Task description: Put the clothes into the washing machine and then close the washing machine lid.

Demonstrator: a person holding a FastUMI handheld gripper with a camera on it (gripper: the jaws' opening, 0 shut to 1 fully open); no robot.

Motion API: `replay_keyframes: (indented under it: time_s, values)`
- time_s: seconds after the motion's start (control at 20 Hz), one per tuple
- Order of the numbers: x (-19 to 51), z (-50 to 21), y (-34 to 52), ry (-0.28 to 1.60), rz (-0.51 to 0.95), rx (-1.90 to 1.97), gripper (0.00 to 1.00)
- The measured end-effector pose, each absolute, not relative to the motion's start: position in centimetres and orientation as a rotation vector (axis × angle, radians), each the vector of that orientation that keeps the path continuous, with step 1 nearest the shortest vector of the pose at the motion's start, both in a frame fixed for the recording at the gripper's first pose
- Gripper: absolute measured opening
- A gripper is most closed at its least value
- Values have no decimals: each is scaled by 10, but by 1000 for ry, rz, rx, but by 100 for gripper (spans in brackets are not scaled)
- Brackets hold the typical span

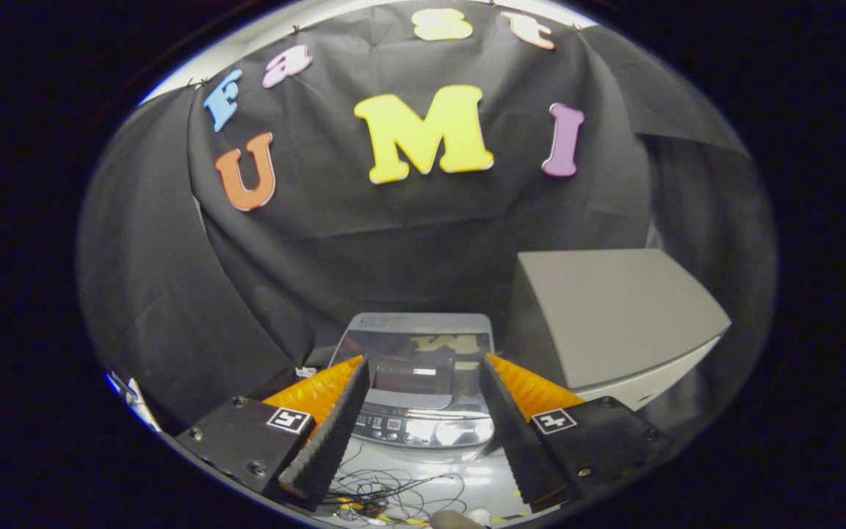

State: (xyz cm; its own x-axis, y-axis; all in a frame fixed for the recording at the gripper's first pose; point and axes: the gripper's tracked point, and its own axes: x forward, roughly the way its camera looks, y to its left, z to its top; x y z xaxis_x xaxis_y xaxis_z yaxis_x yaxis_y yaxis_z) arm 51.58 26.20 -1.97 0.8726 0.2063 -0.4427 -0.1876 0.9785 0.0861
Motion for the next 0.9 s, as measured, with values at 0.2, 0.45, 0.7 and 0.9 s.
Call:
replay_keyframes:
  time_s: [0.2, 0.45, 0.7, 0.9]
  values:
    - [461, 37, 227, 331, 158, 34, 94]
    - [389, 96, 159, 193, 92, 30, 95]
    - [326, 139, 93, 99, 42, 80, 97]
    - [294, 145, 39, 71, 18, 76, 99]
